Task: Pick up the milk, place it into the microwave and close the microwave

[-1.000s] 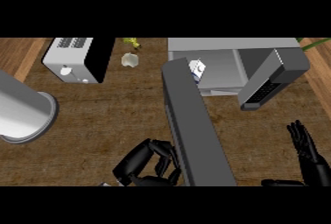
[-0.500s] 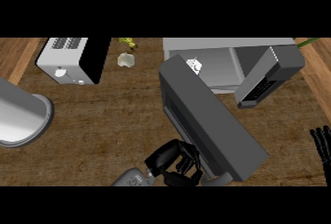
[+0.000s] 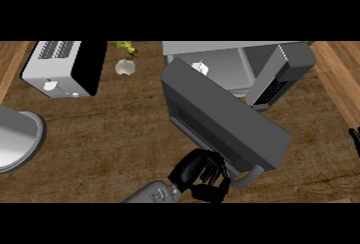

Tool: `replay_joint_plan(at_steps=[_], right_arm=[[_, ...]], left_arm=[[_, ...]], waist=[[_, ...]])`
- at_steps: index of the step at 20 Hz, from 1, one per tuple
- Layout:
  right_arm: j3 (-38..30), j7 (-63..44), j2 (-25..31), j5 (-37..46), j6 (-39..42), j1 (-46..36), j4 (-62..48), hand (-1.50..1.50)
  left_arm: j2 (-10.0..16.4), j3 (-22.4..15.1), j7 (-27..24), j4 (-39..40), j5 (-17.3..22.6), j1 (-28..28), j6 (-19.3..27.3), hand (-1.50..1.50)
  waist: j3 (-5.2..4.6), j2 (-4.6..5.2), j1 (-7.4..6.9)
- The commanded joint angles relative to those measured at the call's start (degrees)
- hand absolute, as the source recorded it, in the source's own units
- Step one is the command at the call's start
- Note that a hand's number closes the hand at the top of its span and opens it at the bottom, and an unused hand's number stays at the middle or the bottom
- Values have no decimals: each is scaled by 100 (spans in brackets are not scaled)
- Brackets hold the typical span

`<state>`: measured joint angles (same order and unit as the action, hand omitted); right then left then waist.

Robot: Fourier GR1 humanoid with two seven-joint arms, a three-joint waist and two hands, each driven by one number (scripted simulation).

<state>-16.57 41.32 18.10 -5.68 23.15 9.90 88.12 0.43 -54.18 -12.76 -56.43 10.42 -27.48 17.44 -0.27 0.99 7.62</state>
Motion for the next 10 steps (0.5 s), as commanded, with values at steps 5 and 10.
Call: replay_joint_plan(at_steps=[5,10], right_arm=[[152,-222,276,-457,503,-147,497,-150],[270,-474,317,-626,505,-262,656,-150]], left_arm=[[-42,-54,-176,-114,849,-496,1112,150],[-42,386,-743,-265,1408,-783,1510,150]], waist=[[-25,66,361],[-40,146,491]])
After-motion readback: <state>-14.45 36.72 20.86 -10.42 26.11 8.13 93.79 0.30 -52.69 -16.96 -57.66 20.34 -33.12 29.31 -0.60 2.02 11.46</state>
